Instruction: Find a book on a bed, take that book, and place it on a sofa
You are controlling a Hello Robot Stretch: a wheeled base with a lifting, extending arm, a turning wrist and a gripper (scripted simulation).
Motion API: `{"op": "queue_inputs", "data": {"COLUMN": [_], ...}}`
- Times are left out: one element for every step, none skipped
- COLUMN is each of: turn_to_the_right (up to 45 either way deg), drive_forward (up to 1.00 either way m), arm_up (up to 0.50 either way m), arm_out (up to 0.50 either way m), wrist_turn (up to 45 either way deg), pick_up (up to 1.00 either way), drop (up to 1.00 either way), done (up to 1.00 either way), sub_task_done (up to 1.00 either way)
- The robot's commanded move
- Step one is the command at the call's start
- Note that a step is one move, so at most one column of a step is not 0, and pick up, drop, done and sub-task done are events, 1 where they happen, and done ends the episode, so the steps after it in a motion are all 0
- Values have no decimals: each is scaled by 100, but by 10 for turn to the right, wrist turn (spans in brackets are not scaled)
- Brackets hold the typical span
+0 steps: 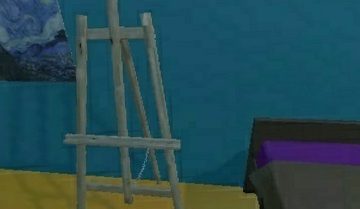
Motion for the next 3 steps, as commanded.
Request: {"op": "queue_inputs", "data": {"turn_to_the_right": [0,0,0], "drive_forward": [0,0,0], "arm_up": [0,0,0], "arm_out": [0,0,0], "wrist_turn": [450,450,120], "pick_up": [0,0,0], "drop": [0,0,0], "done": [0,0,0], "sub_task_done": [0,0,0]}}
